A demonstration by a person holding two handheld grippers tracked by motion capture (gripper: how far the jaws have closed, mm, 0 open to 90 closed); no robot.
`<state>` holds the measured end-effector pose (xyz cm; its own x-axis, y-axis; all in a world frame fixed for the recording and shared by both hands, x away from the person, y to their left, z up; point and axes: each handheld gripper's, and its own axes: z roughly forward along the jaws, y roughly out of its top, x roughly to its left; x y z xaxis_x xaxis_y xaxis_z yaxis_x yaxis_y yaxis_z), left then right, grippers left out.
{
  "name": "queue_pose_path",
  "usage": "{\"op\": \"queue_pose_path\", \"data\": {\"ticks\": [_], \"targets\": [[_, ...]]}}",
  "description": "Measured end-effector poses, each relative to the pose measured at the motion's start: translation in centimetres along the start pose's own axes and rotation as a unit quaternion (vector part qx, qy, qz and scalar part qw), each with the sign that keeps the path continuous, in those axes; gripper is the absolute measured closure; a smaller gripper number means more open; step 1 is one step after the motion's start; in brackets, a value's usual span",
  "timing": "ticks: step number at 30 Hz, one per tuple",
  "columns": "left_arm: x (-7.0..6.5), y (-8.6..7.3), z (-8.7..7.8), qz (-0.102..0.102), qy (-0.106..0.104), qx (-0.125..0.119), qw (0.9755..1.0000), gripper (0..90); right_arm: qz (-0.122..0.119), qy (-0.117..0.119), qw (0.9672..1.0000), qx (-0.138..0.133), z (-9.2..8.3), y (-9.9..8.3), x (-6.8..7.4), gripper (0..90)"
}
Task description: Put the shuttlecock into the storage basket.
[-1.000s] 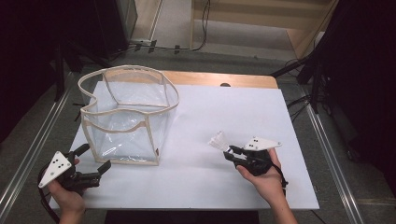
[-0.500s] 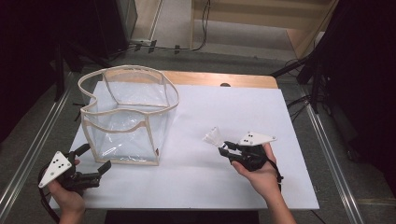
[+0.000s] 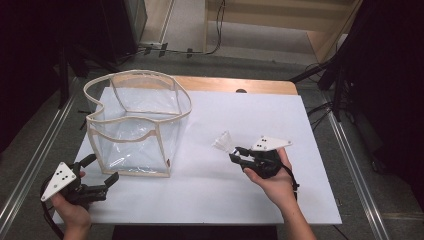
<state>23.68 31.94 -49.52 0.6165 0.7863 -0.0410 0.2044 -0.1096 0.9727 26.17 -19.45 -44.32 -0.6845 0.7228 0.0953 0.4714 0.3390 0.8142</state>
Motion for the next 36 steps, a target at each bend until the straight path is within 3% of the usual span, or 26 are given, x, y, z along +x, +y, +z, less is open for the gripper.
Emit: {"op": "queue_pose_path", "data": {"ticks": [36], "targets": [[0.1,0.0,0.0,-0.001,0.0,-0.001,1.0,0.0,-0.015,0.008,0.9997,-0.02,0.8,4.4,0.5,63.1]]}}
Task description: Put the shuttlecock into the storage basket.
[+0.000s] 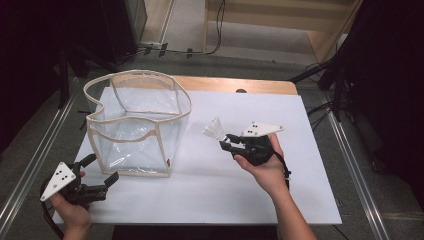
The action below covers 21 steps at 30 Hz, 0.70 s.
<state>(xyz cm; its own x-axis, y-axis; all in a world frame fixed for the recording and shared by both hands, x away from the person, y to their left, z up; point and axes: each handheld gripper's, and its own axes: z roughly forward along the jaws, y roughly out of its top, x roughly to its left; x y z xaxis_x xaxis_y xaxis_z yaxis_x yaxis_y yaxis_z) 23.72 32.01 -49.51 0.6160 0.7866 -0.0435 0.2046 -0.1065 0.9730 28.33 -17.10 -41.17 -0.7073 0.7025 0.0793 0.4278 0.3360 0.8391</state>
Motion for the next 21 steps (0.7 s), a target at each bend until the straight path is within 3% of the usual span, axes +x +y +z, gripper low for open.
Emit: {"op": "queue_pose_path", "data": {"ticks": [21], "targets": [[0.0,0.0,0.0,0.001,-0.004,0.0,1.0,0.0,-0.001,0.003,0.9997,-0.023,-0.4,2.9,-0.3,63.1]]}}
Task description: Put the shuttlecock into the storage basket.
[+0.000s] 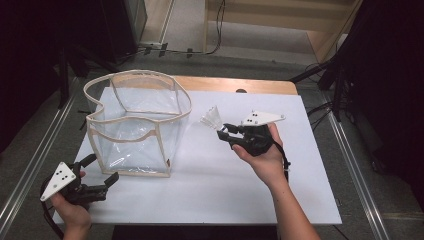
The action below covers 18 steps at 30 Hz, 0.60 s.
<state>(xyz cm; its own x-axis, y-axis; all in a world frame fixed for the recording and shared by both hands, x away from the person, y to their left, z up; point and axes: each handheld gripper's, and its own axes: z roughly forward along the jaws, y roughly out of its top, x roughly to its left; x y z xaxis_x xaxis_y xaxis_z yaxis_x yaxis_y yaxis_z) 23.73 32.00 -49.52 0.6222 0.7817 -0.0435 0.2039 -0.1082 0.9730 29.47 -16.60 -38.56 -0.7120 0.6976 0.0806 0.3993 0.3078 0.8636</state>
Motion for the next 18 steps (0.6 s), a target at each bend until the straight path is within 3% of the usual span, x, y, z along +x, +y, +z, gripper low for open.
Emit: {"op": "queue_pose_path", "data": {"ticks": [18], "targets": [[0.0,0.0,0.0,0.0,-0.001,0.0,1.0,0.0,-0.006,-0.004,0.9999,-0.012,-0.4,2.0,-0.1,63.1]]}}
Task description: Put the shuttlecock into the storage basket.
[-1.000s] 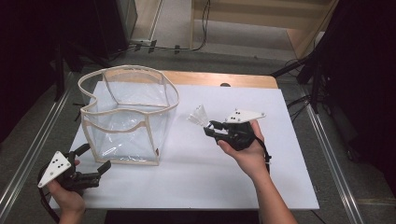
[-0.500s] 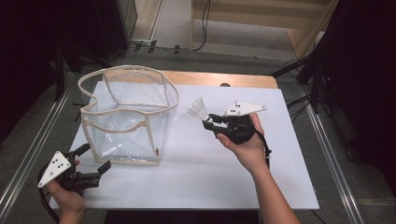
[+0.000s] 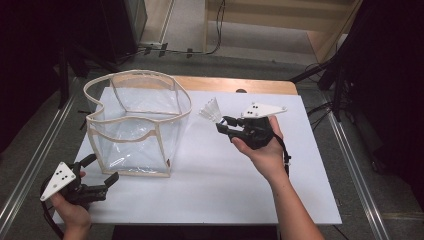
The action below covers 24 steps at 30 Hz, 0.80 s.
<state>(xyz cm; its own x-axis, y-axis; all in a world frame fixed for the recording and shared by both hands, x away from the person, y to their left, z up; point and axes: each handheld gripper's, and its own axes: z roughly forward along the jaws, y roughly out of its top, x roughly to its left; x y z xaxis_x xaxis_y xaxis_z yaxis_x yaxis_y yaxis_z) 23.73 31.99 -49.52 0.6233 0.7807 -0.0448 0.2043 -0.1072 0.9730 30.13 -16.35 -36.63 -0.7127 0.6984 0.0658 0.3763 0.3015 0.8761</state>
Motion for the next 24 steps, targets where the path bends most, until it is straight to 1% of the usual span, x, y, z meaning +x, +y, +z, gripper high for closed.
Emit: {"op": "queue_pose_path", "data": {"ticks": [6,15,24], "targets": [[0.0,0.0,0.0,0.0,0.0,0.0,1.0,0.0,-0.002,0.0,1.0,-0.005,-0.1,0.7,0.1,63.1],[0.0,0.0,0.0,0.0,0.0,-0.001,1.0,0.0,-0.008,0.003,0.9999,-0.009,0.3,1.5,0.3,63.2],[0.0,0.0,-0.1,0.0,-0.001,-0.005,1.0,0.0,-0.007,0.004,0.9999,-0.014,0.6,2.1,0.4,63.2]]}}
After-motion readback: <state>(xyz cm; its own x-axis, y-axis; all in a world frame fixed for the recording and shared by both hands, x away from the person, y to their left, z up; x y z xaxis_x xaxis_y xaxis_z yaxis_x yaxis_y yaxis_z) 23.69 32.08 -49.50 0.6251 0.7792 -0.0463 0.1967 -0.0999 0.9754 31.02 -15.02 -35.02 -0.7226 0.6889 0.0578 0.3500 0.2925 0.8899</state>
